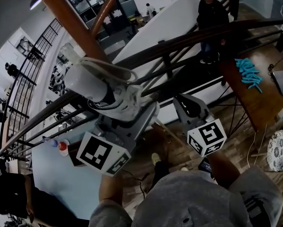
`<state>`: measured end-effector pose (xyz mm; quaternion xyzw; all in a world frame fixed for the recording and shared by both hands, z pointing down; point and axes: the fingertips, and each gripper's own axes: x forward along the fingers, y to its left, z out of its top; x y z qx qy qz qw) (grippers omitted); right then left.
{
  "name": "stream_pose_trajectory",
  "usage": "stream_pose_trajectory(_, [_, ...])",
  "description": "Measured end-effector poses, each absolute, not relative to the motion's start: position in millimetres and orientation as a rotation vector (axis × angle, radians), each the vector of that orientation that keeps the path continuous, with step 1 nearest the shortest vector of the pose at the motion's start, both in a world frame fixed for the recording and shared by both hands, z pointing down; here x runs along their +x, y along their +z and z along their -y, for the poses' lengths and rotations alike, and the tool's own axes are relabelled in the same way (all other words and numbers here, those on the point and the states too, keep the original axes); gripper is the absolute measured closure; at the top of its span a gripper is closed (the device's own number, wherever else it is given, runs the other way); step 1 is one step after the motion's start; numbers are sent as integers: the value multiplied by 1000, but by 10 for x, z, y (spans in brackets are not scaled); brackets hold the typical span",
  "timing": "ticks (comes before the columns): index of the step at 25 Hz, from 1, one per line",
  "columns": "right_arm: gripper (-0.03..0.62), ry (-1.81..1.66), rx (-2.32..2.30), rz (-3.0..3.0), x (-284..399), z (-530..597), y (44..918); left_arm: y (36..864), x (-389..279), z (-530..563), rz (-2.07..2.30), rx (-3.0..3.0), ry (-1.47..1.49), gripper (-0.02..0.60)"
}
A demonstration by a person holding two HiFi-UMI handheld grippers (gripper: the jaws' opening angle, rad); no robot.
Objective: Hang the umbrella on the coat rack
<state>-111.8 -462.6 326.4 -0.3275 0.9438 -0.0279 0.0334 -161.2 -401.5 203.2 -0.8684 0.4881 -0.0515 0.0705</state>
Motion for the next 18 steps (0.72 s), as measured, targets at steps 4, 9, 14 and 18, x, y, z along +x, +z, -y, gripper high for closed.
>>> stream_pose_trajectory(4, [548,-85,-1006,-2911,-1130,4646,3294,2142,-1714,4015,-1509,-2615,-154,337])
stream_pose_trajectory(9, [548,-85,-993,-2930,-1201,4626,3313,2285,-1874,4014,-1578,-2618,-155,337])
stream_pose_trajectory(14, [548,-85,-976,-2946,-1240,4576,3341,2500,-1995,4004,-1655,-2603,-198,337])
stream_pose_trajectory(18, [548,-87,-967,-2959,-1268,4535,3374,2675,-2106,3988,-1717,-2599,-211,337])
